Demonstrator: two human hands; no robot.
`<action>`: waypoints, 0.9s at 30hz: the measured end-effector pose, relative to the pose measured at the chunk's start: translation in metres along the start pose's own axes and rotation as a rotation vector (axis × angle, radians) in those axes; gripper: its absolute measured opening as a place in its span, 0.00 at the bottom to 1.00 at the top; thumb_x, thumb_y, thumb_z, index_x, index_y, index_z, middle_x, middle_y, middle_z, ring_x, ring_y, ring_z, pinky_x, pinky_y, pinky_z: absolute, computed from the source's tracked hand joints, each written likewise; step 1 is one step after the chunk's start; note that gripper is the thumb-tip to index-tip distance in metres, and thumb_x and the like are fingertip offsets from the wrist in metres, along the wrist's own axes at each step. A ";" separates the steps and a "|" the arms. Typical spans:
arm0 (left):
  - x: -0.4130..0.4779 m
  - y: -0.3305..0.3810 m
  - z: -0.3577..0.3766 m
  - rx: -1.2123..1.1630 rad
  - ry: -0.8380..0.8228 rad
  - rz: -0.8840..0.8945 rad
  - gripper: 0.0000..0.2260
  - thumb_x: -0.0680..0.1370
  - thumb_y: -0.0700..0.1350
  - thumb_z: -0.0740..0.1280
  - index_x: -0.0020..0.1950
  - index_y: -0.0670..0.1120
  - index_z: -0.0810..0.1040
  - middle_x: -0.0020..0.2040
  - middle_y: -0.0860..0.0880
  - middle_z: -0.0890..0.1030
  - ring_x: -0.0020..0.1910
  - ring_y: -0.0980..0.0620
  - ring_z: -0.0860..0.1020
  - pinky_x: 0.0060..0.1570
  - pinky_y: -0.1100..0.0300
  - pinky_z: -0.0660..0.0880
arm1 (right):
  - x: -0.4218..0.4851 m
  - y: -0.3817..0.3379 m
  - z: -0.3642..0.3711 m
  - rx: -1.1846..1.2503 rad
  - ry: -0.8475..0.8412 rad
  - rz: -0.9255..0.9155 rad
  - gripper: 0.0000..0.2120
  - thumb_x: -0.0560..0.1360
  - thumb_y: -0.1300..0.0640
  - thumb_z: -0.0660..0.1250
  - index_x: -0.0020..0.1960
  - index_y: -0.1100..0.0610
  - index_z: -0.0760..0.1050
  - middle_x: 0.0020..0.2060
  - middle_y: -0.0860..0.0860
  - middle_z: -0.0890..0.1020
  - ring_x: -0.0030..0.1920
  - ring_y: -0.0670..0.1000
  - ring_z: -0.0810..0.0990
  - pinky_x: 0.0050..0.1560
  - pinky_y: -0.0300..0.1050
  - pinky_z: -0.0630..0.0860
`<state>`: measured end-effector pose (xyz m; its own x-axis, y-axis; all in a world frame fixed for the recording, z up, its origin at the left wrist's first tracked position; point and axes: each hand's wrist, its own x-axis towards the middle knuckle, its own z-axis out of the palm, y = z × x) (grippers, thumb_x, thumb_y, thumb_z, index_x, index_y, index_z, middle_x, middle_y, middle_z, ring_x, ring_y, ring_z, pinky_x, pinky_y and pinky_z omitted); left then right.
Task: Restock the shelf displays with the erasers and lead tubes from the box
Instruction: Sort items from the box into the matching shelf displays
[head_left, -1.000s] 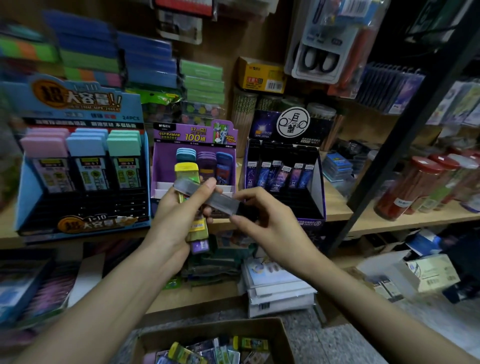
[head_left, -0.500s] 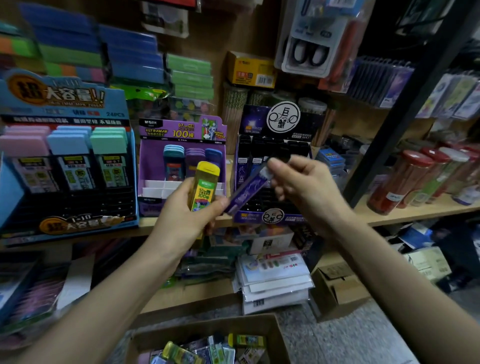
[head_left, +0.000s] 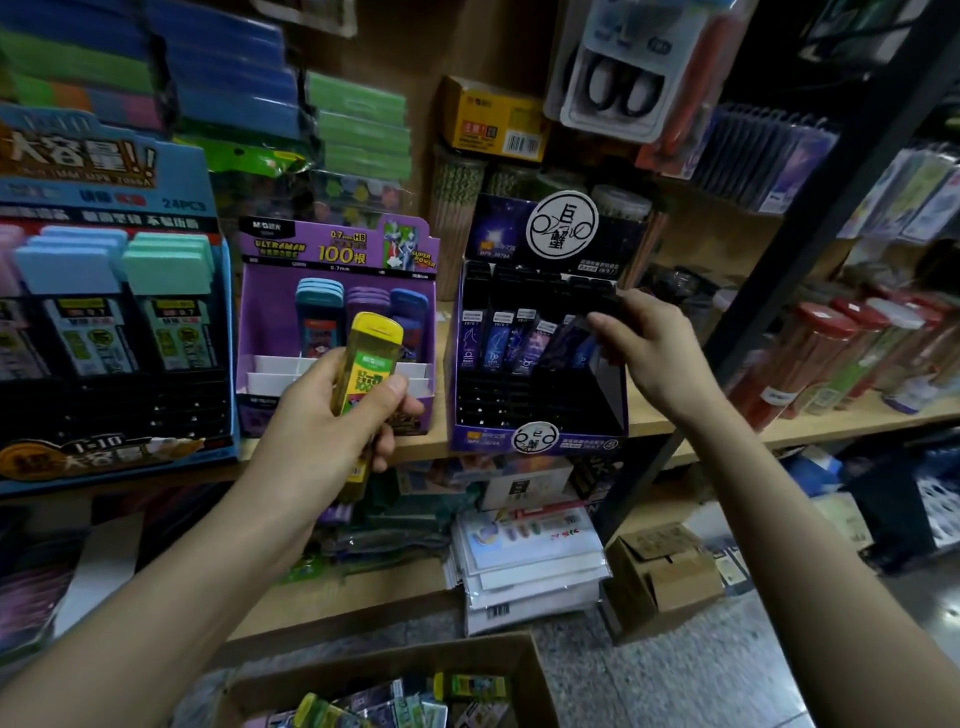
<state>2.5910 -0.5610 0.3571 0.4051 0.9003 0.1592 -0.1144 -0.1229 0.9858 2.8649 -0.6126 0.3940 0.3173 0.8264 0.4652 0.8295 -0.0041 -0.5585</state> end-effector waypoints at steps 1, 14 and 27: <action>0.000 0.000 0.000 0.010 0.001 0.001 0.02 0.77 0.45 0.64 0.49 0.48 0.75 0.38 0.51 0.84 0.26 0.59 0.73 0.25 0.66 0.73 | 0.002 0.000 0.001 0.015 -0.017 -0.005 0.10 0.78 0.59 0.63 0.45 0.67 0.73 0.38 0.61 0.78 0.39 0.58 0.76 0.42 0.51 0.71; -0.004 0.001 0.001 0.015 -0.006 -0.011 0.05 0.77 0.44 0.64 0.52 0.46 0.75 0.37 0.52 0.84 0.26 0.59 0.74 0.25 0.66 0.73 | 0.018 0.005 0.040 0.045 -0.019 0.109 0.12 0.78 0.58 0.63 0.41 0.66 0.75 0.31 0.55 0.79 0.29 0.49 0.77 0.37 0.47 0.75; -0.010 0.009 0.007 -0.047 -0.070 -0.043 0.08 0.71 0.47 0.68 0.48 0.46 0.76 0.32 0.48 0.82 0.25 0.54 0.78 0.25 0.64 0.75 | -0.003 -0.079 0.008 0.316 -0.058 0.074 0.17 0.79 0.48 0.60 0.41 0.59 0.78 0.29 0.52 0.77 0.30 0.48 0.77 0.32 0.44 0.73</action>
<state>2.5917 -0.5743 0.3646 0.4730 0.8726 0.1219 -0.1371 -0.0638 0.9885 2.7951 -0.6103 0.4315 0.3370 0.8613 0.3802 0.6183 0.1021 -0.7792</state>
